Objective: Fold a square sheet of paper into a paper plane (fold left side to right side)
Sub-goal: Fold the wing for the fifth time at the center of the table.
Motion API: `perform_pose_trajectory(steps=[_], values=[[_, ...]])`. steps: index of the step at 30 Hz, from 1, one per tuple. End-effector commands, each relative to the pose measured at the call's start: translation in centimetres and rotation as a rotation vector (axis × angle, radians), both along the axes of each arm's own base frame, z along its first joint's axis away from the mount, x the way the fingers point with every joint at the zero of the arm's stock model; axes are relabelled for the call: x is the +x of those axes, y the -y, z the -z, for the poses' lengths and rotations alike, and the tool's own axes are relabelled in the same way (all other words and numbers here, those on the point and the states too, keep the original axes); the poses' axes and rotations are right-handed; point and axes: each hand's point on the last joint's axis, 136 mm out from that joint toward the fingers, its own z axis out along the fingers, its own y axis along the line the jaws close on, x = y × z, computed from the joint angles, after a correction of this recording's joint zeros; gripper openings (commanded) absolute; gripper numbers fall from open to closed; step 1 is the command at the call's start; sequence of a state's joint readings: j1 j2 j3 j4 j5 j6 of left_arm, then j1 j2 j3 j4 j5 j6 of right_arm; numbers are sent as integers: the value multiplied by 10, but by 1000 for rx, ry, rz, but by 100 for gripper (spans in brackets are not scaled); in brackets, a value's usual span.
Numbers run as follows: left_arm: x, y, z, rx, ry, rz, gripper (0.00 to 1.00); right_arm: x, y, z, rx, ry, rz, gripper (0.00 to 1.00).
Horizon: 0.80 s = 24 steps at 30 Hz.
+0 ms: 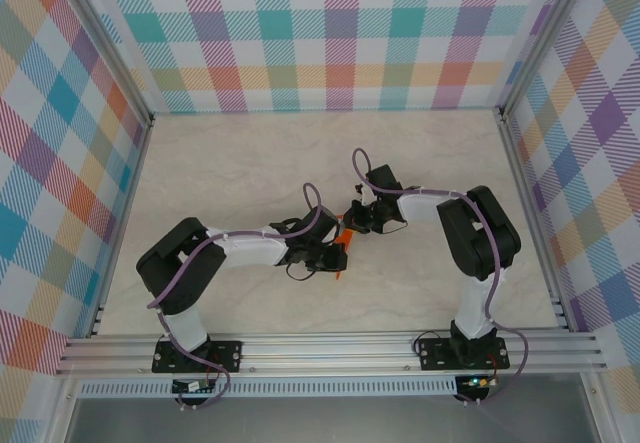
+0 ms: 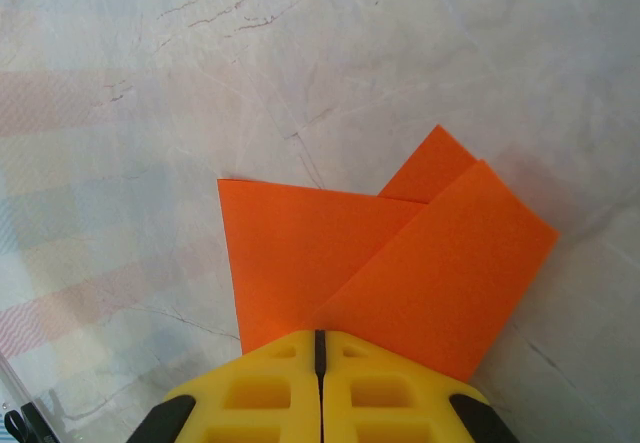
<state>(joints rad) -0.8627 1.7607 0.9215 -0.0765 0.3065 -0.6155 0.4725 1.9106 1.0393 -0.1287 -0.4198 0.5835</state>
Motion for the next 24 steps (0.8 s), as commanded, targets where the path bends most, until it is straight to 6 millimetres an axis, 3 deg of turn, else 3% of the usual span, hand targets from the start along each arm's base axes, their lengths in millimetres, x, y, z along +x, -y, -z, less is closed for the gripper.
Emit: perform_pose_trajectory(steps=[1, 24], values=[[-11, -3, 13, 25, -40, 21, 7, -13, 13, 27, -96, -68, -3, 6], [-26, -20, 27, 72, -74, 19, 5, -13, 18, 34, -136, -96, 7, 6]])
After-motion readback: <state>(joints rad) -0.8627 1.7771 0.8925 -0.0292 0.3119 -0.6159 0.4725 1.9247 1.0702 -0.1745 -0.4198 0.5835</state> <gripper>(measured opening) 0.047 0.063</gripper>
